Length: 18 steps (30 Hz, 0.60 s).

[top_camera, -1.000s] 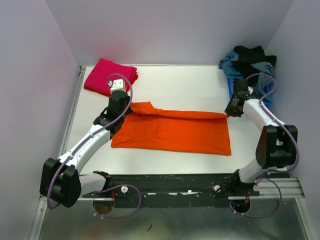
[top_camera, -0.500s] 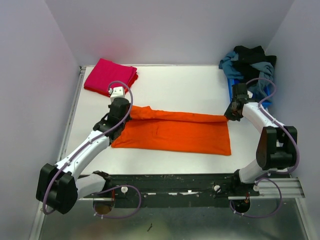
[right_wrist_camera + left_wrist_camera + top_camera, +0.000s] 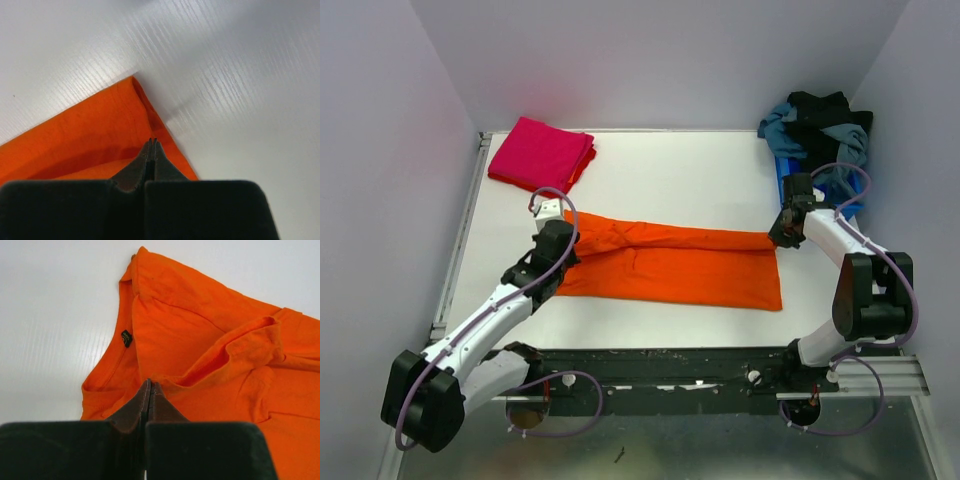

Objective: Fold and stack the t-shirts
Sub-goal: Fold the other side of the tshirt into a rectangle

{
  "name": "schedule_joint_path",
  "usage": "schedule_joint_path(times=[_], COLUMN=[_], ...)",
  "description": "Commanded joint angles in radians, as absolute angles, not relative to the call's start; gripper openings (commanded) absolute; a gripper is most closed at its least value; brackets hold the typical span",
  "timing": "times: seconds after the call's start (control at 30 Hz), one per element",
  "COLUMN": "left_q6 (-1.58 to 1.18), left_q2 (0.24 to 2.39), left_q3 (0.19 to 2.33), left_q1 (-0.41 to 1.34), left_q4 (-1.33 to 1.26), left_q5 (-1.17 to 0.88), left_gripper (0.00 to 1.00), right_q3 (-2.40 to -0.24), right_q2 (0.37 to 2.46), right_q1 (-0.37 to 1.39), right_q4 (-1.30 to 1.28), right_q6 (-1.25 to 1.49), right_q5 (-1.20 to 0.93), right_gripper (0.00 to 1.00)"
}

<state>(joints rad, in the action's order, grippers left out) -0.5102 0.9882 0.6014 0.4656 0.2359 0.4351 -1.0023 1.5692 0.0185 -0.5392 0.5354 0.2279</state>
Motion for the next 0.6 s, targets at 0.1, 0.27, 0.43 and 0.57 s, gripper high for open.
schedule_joint_path(times=[0.1, 0.27, 0.43, 0.57], left_q6=[-0.610, -0.635, -0.673, -0.715], left_q2=[0.960, 0.931, 0.910, 0.908], left_q3=[0.543, 0.512, 0.477, 0.456], left_q1=[0.472, 0.472, 0.472, 0.472], left_q4=[0.278, 0.298, 0.308, 0.305], left_q5=[0.388, 0.393, 0.391, 0.356], left_gripper=[0.00, 0.00, 0.00, 0.00], right_q3=[-0.959, -0.931, -0.913, -0.896], right_q2=[1.543, 1.532, 1.523, 1.514], right_q1=[0.015, 0.014, 0.014, 0.015], right_q4=[-0.528, -0.522, -0.520, -0.514], right_q6=[0.554, 0.564, 0.572, 0.566], right_q5=[0.279, 0.276, 0.278, 0.255], right_gripper=[0.01, 0.01, 0.03, 0.21])
